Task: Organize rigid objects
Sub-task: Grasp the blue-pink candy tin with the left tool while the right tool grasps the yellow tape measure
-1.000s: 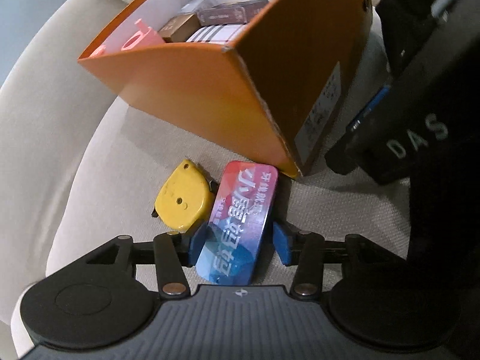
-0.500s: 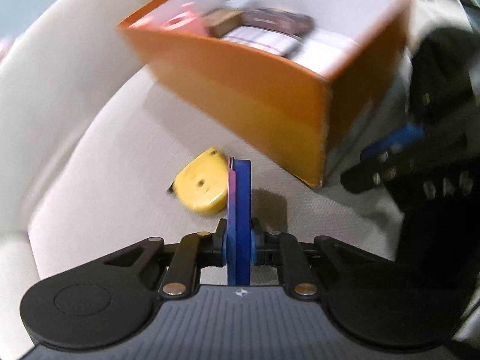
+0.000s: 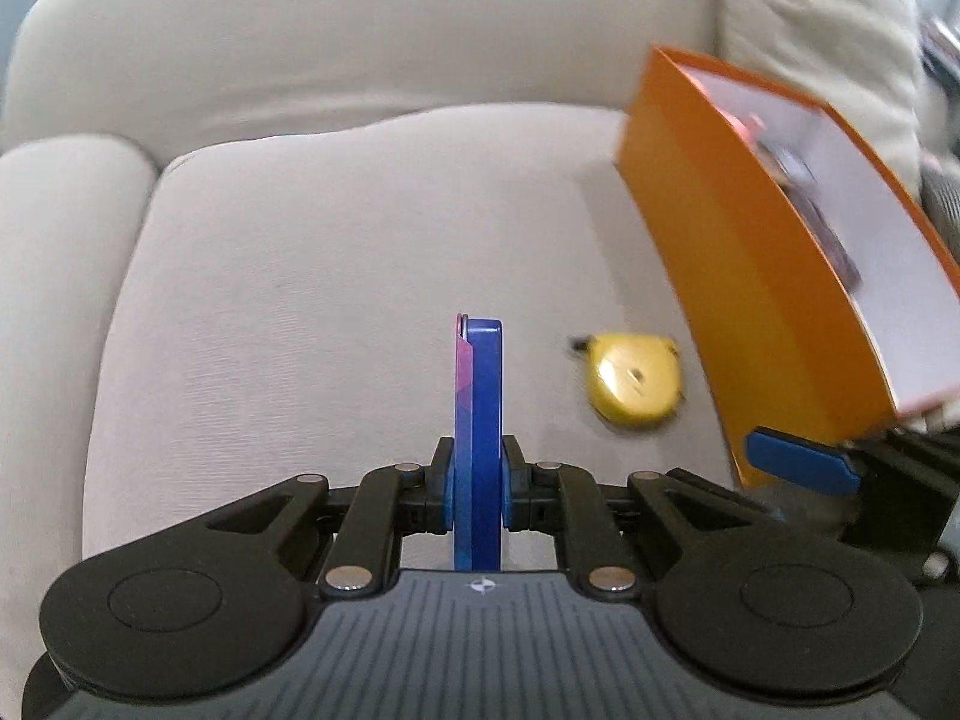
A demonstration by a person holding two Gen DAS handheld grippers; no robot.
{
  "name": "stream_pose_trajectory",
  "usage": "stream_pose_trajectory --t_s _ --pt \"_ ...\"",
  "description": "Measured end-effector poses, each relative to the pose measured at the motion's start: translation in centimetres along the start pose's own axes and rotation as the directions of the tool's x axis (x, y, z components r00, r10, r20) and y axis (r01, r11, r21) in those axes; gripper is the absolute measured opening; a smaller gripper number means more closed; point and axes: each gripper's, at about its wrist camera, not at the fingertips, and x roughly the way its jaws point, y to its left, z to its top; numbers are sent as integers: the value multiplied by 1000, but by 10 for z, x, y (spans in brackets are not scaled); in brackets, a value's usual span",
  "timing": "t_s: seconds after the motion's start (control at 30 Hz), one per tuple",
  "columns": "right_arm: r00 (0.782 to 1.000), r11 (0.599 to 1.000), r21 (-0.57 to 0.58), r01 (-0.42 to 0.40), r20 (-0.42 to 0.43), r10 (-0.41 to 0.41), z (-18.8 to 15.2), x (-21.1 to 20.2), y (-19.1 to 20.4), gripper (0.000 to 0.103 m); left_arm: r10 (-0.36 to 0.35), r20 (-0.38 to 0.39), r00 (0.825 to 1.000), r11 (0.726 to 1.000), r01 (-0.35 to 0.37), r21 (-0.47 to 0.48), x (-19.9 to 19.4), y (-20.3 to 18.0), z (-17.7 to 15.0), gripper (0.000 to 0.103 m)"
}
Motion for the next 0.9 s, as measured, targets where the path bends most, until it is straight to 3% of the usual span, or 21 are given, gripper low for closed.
stream_pose_trajectory --t_s 0.07,0.13,0.27,0.37,0.47,0.57,0.63,0.7,0.9 --pt "997 998 4 69 19 -69 3 7 13 57 2 18 1000 999 -1 -35 -5 11 0 15" --pt "995 994 49 102 -2 -102 3 17 19 60 2 34 999 998 0 -60 -4 20 2 15" --pt "984 979 100 176 -35 -173 5 37 29 60 -7 46 999 991 13 -134 6 38 5 15" --pt "978 979 49 199 52 -201 8 31 51 60 -36 44 998 980 44 -194 14 50 10 15" --pt "949 955 61 289 109 -294 16 40 55 67 -58 45 997 976 66 -207 16 53 10 15" --pt "918 914 113 390 31 -395 27 68 48 67 -76 44 996 974 84 -209 20 54 11 15" --pt "919 910 131 393 -20 -394 28 82 43 67 -92 38 995 972 98 -214 22 55 11 15" --pt "911 901 138 411 -13 -413 29 89 40 67 -98 30 995 971 102 -215 23 56 11 15" --pt "918 907 151 394 -28 -395 30 102 33 67 -110 9 994 967 109 -231 32 59 14 15"
